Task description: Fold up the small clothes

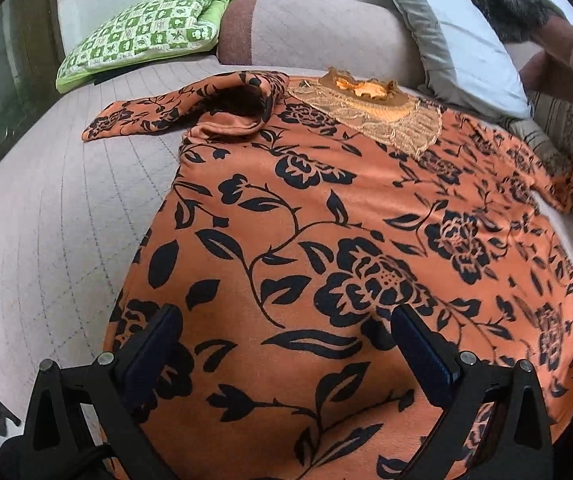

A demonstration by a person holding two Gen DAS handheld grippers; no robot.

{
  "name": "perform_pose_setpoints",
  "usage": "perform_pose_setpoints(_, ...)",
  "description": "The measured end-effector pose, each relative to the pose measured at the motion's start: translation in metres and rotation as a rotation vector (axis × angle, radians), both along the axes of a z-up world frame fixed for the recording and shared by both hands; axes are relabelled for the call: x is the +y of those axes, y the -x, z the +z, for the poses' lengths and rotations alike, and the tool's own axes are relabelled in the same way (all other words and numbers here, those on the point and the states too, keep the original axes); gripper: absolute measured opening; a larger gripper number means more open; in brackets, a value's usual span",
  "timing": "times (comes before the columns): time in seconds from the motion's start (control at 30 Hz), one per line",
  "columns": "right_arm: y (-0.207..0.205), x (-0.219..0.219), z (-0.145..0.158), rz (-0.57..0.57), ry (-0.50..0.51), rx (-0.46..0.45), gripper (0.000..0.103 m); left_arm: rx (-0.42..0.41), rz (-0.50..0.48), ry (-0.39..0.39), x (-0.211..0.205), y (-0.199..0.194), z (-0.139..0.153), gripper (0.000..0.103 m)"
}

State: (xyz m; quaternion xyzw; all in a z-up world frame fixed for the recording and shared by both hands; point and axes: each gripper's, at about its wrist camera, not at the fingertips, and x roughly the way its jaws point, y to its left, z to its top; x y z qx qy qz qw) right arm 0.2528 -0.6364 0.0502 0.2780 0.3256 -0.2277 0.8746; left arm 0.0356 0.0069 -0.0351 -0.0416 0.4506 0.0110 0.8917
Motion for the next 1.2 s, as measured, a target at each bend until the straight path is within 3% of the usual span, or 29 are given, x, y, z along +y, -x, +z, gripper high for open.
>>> perform_pose_setpoints(0.13,-0.014,0.075,0.069,0.207,0.077,-0.104,0.008,-0.041,0.013,0.047,0.007,0.006,0.011,0.103)
perform_pose_setpoints(0.27,-0.023,0.193,0.119,0.463,0.110,-0.184,0.008,-0.079,0.023,0.074,0.015,0.013,0.021,0.103)
perform_pose_setpoints(0.37,-0.022,0.303,0.118,0.648,0.117,-0.197,0.008,-0.096,0.038,0.099,0.024,0.015,0.027,0.103)
perform_pose_setpoints(0.43,-0.034,0.380,0.085,0.796,0.084,-0.094,0.011,-0.104,0.052,0.121,0.029,0.017,0.029,0.103)
perform_pose_setpoints(0.47,-0.039,0.408,0.062,0.846,0.064,-0.034,0.022,-0.104,0.055,0.129,0.031,0.017,0.030,0.103)
perform_pose_setpoints(0.53,-0.044,0.462,0.005,0.932,0.092,0.124,0.075,-0.104,0.072,0.142,0.036,0.017,0.030,0.103)
perform_pose_setpoints(0.57,-0.040,0.481,-0.021,0.961,0.110,0.200,0.089,-0.104,0.076,0.145,0.039,0.018,0.030,0.103)
perform_pose_setpoints(0.6,-0.030,0.488,-0.035,0.977,0.095,0.220,0.089,-0.103,0.081,0.145,0.041,0.018,0.030,0.103)
perform_pose_setpoints(0.63,-0.015,0.491,-0.037,0.979,0.090,0.180,0.090,-0.101,0.087,0.144,0.043,0.019,0.030,0.103)
perform_pose_setpoints(0.7,0.006,0.481,-0.026,0.985,0.078,0.108,0.090,-0.102,0.102,0.159,0.049,0.021,0.030,0.103)
perform_pose_setpoints(0.83,0.049,0.443,-0.005,0.972,0.054,0.066,0.090,-0.096,0.129,0.222,0.055,0.019,0.027,0.103)
perform_pose_setpoints(1.0,0.082,0.382,-0.002,0.925,0.033,0.025,0.092,-0.075,0.118,0.147,0.052,0.011,0.026,0.103)
perform_pose_setpoints(1.07,0.099,0.356,-0.001,0.887,0.031,-0.012,0.092,-0.075,0.152,0.146,0.063,0.002,0.034,0.103)
perform_pose_setpoints(1.2,0.111,0.331,-0.020,0.801,-0.001,-0.051,0.095,-0.074,0.258,0.220,0.114,-0.044,0.048,0.103)
